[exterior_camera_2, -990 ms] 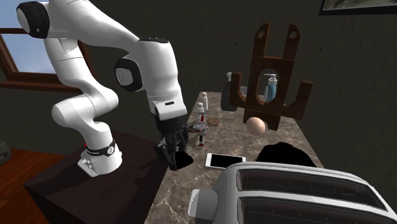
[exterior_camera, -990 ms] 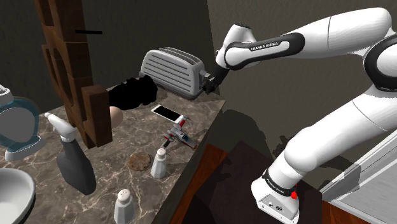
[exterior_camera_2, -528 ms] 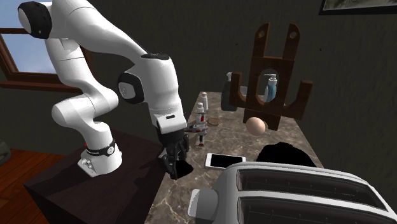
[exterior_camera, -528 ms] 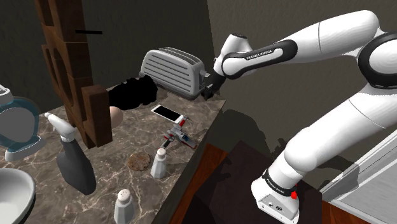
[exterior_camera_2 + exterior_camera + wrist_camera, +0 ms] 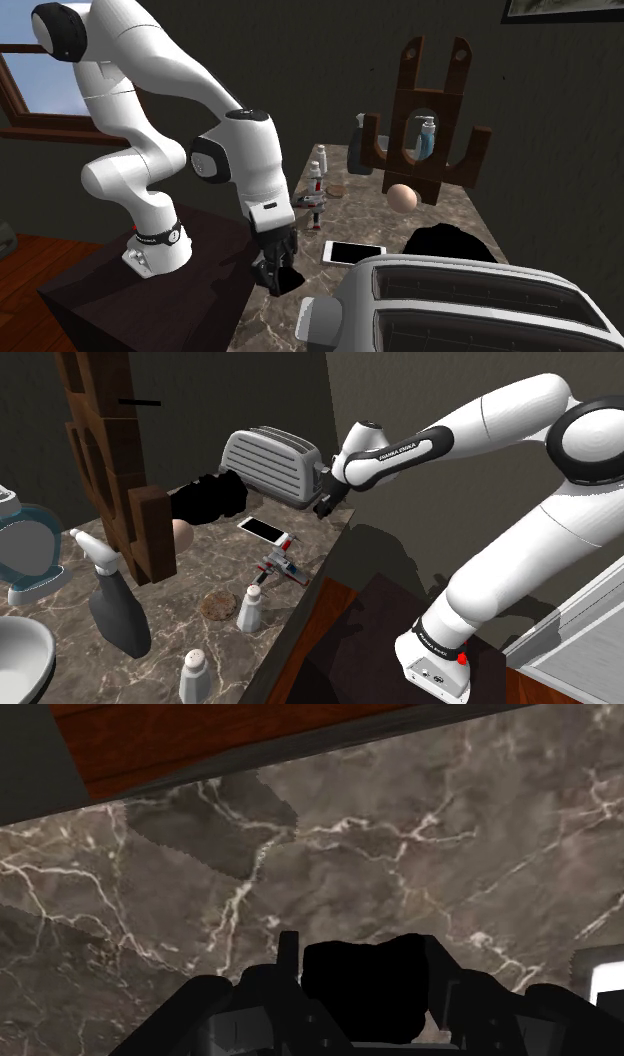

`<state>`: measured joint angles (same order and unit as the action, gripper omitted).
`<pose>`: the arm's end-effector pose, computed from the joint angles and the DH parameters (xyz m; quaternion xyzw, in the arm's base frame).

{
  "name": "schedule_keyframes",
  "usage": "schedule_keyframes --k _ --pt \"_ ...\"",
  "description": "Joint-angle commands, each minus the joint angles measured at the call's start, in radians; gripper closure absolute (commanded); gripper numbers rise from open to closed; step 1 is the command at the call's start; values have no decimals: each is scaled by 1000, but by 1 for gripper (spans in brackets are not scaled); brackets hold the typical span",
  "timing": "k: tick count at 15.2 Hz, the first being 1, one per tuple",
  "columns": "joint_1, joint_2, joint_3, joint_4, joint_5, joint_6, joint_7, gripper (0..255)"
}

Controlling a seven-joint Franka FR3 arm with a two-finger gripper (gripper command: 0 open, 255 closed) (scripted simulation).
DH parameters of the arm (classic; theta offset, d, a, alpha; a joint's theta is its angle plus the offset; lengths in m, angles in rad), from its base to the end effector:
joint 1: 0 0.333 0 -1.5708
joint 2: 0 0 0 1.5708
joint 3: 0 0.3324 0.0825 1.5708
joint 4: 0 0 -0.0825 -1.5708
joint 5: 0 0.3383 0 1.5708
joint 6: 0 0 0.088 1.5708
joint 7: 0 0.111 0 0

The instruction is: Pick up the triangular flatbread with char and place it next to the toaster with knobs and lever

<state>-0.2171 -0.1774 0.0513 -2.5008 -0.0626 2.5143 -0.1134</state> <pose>0.4275 -0.0708 0.4113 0.9952 -0.0026 0.0906 0.0382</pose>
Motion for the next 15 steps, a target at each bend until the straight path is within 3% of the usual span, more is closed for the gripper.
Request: schedule_keyframes --k 1,6,14,15 --pt "-2 21 0 -13 -4 34 2 255" --pt "-5 72 1 -35 -17 107 14 255" --pt "-5 72 1 -35 -17 107 14 255" --pt "-5 72 1 -35 -17 107 14 0"
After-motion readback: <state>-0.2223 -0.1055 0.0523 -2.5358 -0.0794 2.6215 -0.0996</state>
